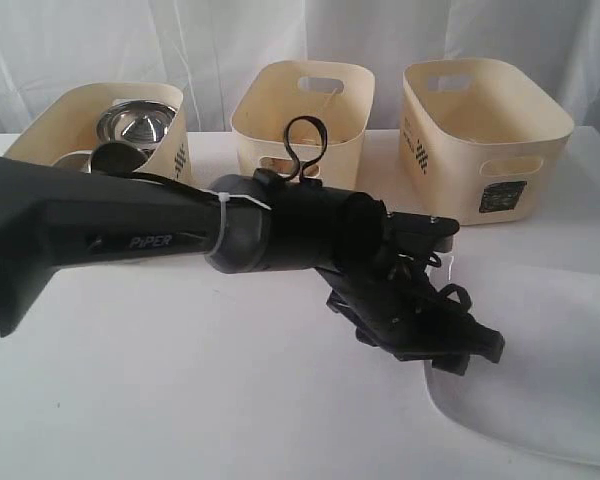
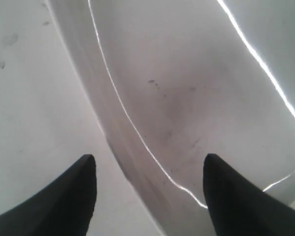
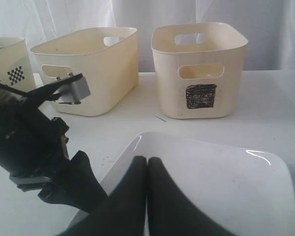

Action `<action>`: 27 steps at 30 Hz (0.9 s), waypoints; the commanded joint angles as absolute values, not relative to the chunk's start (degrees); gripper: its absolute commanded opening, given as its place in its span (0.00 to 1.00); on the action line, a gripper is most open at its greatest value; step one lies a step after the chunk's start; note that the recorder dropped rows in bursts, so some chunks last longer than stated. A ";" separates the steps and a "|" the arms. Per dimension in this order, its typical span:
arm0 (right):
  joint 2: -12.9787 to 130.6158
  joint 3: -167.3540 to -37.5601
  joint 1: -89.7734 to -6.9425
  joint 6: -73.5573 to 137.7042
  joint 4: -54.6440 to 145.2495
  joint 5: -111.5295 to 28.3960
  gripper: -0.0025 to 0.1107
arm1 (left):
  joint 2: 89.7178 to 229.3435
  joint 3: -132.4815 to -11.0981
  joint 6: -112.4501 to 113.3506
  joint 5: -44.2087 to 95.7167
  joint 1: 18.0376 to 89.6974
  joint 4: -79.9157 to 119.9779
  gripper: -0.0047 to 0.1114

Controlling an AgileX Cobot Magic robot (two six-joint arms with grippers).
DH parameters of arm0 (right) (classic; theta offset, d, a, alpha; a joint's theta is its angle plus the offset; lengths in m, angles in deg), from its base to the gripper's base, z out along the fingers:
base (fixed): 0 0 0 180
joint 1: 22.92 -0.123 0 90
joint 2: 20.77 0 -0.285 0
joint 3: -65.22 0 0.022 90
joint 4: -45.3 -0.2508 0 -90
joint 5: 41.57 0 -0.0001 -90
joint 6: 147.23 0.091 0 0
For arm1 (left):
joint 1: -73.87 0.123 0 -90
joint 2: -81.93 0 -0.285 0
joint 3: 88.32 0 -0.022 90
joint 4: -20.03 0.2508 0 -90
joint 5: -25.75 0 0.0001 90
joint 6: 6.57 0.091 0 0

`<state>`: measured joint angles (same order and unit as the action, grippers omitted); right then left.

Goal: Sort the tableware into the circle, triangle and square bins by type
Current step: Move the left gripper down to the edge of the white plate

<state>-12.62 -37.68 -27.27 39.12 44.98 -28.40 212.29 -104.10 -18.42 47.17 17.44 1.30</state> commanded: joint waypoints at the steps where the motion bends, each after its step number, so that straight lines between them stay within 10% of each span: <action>1: -12.98 -37.56 -26.90 38.96 44.90 -28.91 0.02 | 212.97 -103.72 -18.76 48.00 17.16 -0.88 0.61; 27: -12.98 -37.56 -26.90 38.96 44.90 -28.91 0.02 | 216.15 -103.72 -18.53 47.86 17.16 -5.45 0.61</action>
<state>-12.62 -37.68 -27.27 39.12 44.98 -28.40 214.97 -104.22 -18.43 45.58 17.44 -4.71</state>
